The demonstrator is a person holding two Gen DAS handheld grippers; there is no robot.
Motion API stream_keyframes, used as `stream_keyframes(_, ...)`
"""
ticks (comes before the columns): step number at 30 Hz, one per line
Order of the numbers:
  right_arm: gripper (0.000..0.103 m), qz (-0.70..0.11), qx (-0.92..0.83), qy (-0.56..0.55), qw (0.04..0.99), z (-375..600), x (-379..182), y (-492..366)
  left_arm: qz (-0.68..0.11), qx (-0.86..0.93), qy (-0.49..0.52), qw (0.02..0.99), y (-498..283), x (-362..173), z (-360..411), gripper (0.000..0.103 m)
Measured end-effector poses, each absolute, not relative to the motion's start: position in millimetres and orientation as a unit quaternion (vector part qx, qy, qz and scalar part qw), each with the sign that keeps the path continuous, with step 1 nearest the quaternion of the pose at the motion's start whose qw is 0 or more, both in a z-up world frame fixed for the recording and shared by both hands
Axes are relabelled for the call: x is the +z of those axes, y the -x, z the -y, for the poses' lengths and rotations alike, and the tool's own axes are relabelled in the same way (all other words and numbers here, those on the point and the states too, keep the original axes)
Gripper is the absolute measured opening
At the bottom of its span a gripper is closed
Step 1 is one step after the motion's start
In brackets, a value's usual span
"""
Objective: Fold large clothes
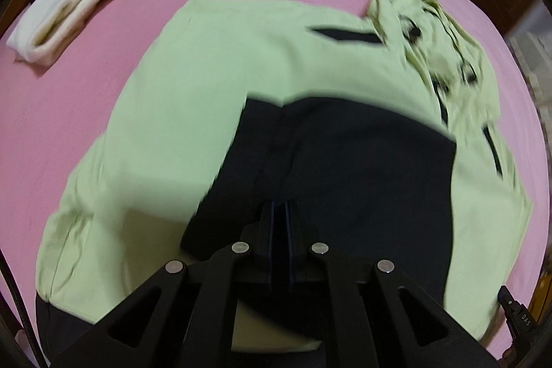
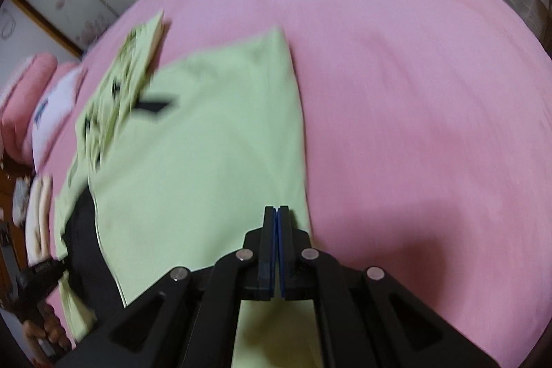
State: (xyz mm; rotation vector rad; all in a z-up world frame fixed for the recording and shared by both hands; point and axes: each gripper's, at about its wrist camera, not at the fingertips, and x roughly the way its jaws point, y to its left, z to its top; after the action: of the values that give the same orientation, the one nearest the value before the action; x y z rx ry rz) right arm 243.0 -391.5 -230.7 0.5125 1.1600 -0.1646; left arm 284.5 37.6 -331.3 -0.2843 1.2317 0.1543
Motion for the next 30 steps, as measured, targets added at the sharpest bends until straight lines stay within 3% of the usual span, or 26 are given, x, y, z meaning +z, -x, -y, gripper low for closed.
stream_keyframes(9, 0.002, -0.576, -0.058, -0.207, 0.788, 358, -233, -225, -0.583, 0.059, 0.107, 0.803, -245, -327, -36, 0.010)
stream_keyframes(12, 0.002, -0.583, -0.050, -0.223, 0.779, 355, -229, -232, -0.596, 0.062, 0.112, 0.793, -255, -328, -31, 0.018)
stream_keyframes(13, 0.002, -0.583, -0.043, -0.235, 0.777, 353, -227, -235, -0.603, 0.062, 0.111, 0.787, -257, -326, -30, 0.025)
stream_keyframes(16, 0.004, -0.591, -0.016, -0.257, 0.764, 343, -222, -248, -0.613, 0.043, 0.125, 0.779, -269, -318, -21, 0.057)
stream_keyframes(18, 0.015, -0.598, 0.001, -0.252, 0.761, 335, -217, -256, -0.614, 0.034, 0.131, 0.778, -276, -310, -18, 0.065)
stream_keyframes(20, 0.045, -0.604, 0.018, -0.246, 0.758, 323, -216, -269, -0.620, 0.032, 0.114, 0.776, -284, -300, -13, 0.066)
stream_keyframes(23, 0.051, -0.621, 0.062, -0.248, 0.741, 306, -213, -288, -0.639, 0.031, 0.090, 0.763, -301, -293, -5, 0.074)
stream_keyframes(25, 0.052, -0.629, 0.097, -0.250, 0.730, 294, -210, -303, -0.658, 0.012, 0.080, 0.749, -317, -291, 3, 0.074)
stream_keyframes(28, 0.066, -0.639, 0.130, -0.260, 0.712, 276, -201, -332, -0.681, -0.017, 0.032, 0.732, -349, -284, 25, 0.074)
stream_keyframes(30, 0.069, -0.637, 0.143, -0.266, 0.709, 268, -192, -352, -0.679, -0.022, -0.004, 0.733, -364, -273, 34, 0.074)
